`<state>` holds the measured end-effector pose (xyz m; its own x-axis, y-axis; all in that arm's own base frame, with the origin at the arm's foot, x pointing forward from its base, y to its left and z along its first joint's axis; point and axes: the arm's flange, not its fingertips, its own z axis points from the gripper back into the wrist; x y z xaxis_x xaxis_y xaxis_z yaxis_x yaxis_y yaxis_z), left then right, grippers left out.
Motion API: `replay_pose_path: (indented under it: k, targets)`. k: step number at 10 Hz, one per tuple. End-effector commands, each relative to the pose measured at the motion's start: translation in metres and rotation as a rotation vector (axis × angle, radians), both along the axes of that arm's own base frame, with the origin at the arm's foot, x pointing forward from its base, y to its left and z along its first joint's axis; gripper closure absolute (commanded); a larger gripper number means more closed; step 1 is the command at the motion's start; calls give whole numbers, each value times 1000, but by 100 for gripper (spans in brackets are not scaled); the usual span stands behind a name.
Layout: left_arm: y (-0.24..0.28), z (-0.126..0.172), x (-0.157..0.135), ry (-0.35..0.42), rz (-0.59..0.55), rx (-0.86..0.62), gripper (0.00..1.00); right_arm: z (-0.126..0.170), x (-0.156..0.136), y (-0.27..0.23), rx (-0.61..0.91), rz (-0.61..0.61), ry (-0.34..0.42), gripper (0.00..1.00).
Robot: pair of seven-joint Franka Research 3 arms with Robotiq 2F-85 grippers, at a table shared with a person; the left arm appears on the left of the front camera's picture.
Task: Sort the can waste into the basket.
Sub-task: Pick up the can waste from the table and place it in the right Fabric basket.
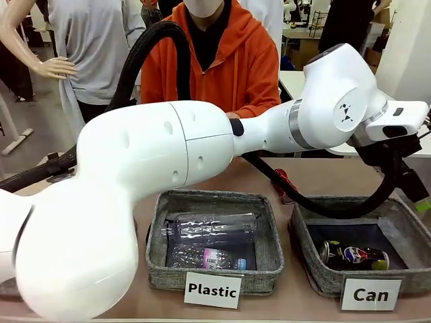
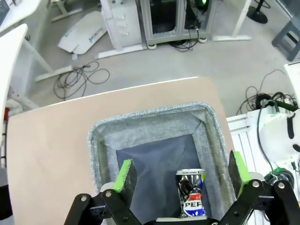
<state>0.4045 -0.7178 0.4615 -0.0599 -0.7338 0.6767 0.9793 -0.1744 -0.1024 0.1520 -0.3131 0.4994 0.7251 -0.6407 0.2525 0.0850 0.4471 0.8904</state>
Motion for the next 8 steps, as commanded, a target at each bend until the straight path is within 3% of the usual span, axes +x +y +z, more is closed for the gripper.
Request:
replay_pose_path:
  k: [1, 2, 4, 8]
  targets:
    - [21, 16, -1, 35, 36, 58, 0, 1, -1, 1, -4, 11, -2, 0]
    - [46, 29, -5, 47, 124, 66, 0, 0, 0, 0, 0, 0, 0, 0]
    - [134, 60, -17, 201, 284, 32, 0, 14, 19, 33, 1, 68, -45, 0]
    - [327, 75, -53, 297, 567, 2, 0, 12, 101, 172, -57, 385, -36, 0]
